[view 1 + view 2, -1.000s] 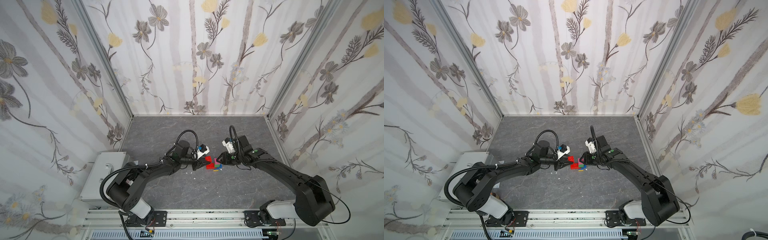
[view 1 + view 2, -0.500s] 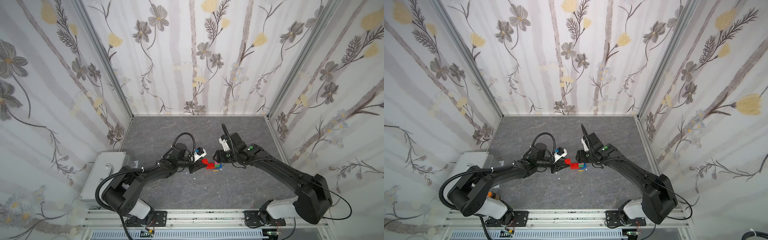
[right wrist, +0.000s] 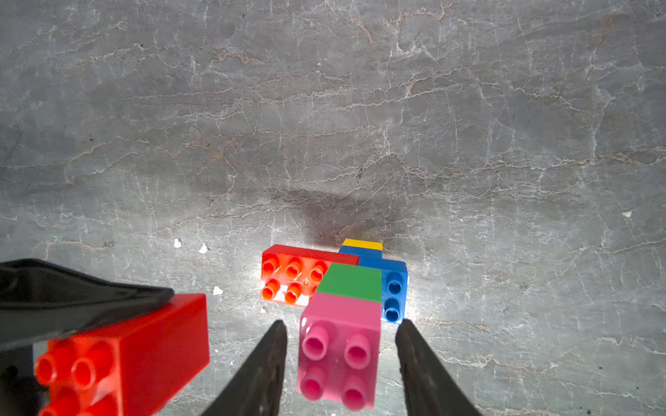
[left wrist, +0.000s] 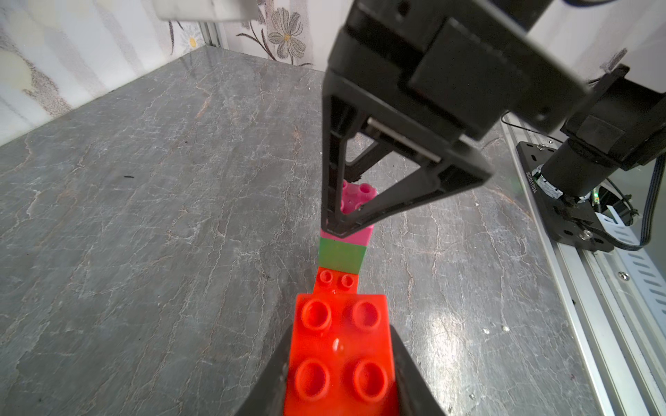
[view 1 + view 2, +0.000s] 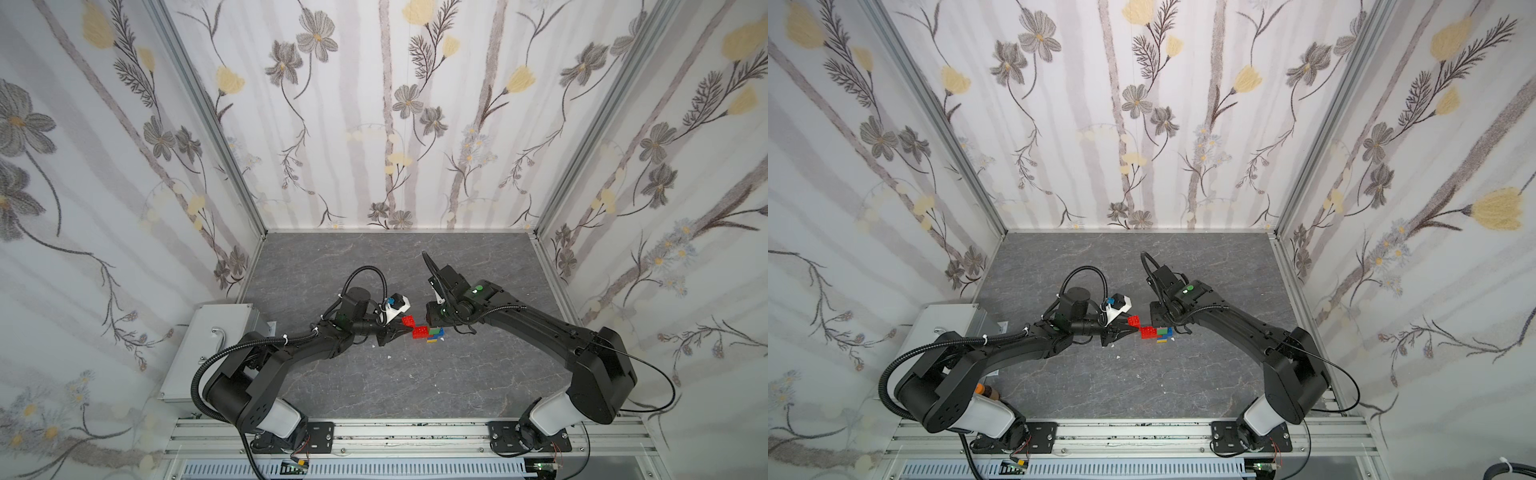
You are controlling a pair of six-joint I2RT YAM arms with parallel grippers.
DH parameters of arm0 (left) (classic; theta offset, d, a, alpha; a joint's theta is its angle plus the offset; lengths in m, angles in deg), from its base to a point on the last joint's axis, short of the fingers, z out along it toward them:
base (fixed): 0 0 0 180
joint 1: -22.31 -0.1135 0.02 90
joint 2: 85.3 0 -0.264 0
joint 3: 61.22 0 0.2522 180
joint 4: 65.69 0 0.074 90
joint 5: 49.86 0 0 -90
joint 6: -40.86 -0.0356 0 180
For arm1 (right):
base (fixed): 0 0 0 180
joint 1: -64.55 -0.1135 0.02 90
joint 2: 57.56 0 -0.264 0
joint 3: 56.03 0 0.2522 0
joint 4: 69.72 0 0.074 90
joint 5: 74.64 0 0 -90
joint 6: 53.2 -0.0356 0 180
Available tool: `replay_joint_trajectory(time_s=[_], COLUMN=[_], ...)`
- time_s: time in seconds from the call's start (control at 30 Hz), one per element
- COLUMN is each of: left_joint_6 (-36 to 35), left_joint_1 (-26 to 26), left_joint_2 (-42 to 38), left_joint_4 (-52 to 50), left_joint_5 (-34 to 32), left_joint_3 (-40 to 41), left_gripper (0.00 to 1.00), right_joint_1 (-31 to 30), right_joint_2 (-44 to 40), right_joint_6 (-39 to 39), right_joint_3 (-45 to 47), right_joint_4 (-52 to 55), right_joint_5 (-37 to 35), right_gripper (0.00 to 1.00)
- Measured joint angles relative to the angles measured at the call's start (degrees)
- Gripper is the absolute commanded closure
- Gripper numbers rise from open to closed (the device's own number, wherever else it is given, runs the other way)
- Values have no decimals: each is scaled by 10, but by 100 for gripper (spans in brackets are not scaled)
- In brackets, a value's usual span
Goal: Assemble the number 4 with lego
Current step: Assemble the lego brick with the lego brick.
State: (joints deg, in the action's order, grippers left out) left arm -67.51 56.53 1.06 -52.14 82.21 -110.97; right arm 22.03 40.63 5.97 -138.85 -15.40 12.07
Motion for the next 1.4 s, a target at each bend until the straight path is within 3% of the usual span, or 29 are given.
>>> replay_joint_trajectory(time_s=[0.13,0.53,0.9,1.13,1.4], left_joint_6=[5,15,38,49,42], left_joint_1=[1,9,33,33,33], left_joint_2=[8,24,74,84,91], left_joint_4=[8,32,100,127,129], left_joint_5=[0,1,-12,-31,-48], left_joint_3=[0,-2,-3,11,19], left_gripper=[100,100,100,100,100], right_joint_1=[-9,-30,-41,-47,-51], right_joint_2=[7,19,8,7,6], right_joint_6=[-1,-10,-8,-4,0], right_joint_3=[-2,0,37,59,64], right_joint_4=[3,15,-32,-67,-78], right_joint_5=[-14,-58,-80,-100,-109], right_gripper=[49,70,82,100,100])
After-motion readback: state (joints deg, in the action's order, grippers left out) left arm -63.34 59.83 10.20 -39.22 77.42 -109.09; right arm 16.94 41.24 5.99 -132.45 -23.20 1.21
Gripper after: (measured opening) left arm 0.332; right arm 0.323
